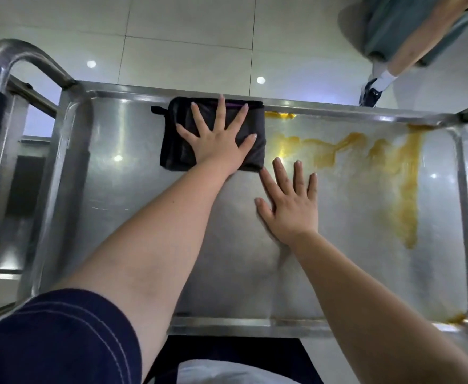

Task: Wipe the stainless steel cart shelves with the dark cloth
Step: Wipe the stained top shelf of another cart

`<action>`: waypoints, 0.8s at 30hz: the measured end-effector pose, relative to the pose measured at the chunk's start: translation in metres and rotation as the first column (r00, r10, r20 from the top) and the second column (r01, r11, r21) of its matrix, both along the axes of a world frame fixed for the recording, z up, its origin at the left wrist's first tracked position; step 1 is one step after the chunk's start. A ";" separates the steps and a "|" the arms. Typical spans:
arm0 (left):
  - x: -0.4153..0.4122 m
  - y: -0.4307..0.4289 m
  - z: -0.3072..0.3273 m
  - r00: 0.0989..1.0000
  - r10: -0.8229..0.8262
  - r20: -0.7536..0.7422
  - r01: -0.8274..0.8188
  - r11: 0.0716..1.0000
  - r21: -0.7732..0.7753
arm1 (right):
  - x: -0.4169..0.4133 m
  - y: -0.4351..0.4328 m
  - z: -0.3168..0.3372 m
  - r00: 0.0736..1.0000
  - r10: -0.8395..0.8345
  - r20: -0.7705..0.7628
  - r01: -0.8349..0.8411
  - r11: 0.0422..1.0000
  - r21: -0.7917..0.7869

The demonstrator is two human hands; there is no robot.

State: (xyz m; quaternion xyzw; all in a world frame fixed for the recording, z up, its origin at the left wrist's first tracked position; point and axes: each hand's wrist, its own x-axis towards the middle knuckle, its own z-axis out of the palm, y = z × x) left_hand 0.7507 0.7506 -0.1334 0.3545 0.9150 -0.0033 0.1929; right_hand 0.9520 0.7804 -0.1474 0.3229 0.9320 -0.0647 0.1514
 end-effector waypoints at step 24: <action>-0.088 -0.127 -0.013 0.986 0.120 -0.116 -0.112 0.991 0.072 | -0.175 -0.013 0.013 1.000 -0.027 -0.007 0.026 0.998 -0.049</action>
